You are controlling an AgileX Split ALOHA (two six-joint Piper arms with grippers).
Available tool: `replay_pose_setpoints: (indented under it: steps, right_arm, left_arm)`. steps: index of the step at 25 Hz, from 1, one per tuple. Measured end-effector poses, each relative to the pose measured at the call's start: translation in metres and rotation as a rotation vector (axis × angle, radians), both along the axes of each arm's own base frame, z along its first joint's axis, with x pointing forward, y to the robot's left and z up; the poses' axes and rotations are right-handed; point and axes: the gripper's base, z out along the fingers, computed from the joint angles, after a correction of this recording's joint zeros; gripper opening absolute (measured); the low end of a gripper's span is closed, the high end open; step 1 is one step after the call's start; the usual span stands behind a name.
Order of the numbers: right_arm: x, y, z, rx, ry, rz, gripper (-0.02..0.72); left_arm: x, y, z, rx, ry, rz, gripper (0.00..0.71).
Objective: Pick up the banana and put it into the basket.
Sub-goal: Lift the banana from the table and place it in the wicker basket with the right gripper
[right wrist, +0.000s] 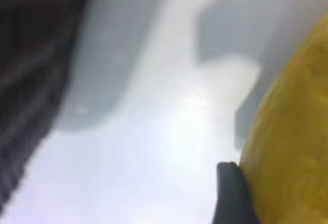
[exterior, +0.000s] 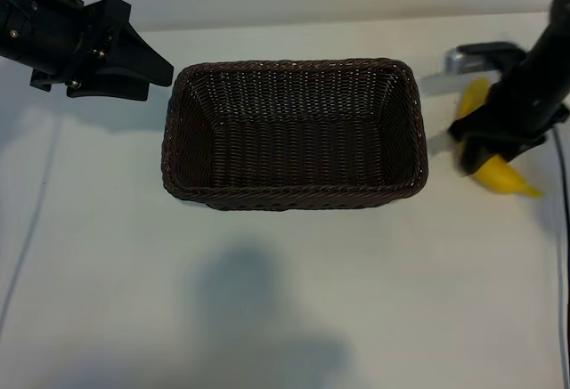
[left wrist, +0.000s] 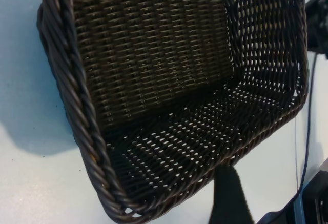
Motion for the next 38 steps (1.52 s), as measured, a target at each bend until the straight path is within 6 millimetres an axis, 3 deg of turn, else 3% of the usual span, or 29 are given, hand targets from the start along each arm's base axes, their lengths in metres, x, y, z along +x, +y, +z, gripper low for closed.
replay_pose_setpoints:
  steps: [3, 6, 11, 14, 22, 27, 33, 38]
  right_arm:
    - [0.002, -0.02, 0.034, 0.018, -0.049, -0.062, 0.442]
    - [-0.001, -0.022, 0.074, 0.073, -0.138, -0.079, 0.442]
    - [-0.015, 0.002, 0.127, 0.254, -0.186, -0.018, 0.442]
    - [-0.019, 0.029, 0.143, 0.319, -0.202, 0.055, 0.442]
    - [-0.04, 0.106, 0.152, 0.307, -0.215, 0.294, 0.442]
    - [-0.044, 0.126, 0.152, 0.319, -0.218, 0.344, 0.442]
    - [-0.041, 0.155, 0.126, 0.33, -0.16, 0.388, 0.442]
    - [-0.034, 0.182, 0.118, 0.345, -0.161, 0.434, 0.442]
  left_arm:
    - [0.0, 0.0, 0.0, 0.0, 0.0, 0.0, 0.476]
    - [0.0, 0.0, 0.0, -0.001, -0.002, 0.002, 0.474]
    - [0.004, 0.0, 0.009, 0.002, -0.034, -0.001, 0.465]
    - [0.007, 0.0, 0.02, -0.003, -0.059, -0.008, 0.465]
    - [0.006, -0.001, 0.027, -0.016, -0.048, -0.024, 0.461]
    - [0.006, -0.001, 0.027, -0.015, -0.04, -0.016, 0.462]
    - [0.005, 0.001, 0.025, 0.018, -0.03, -0.015, 0.462]
    - [0.005, 0.001, 0.025, 0.023, -0.029, -0.015, 0.462]
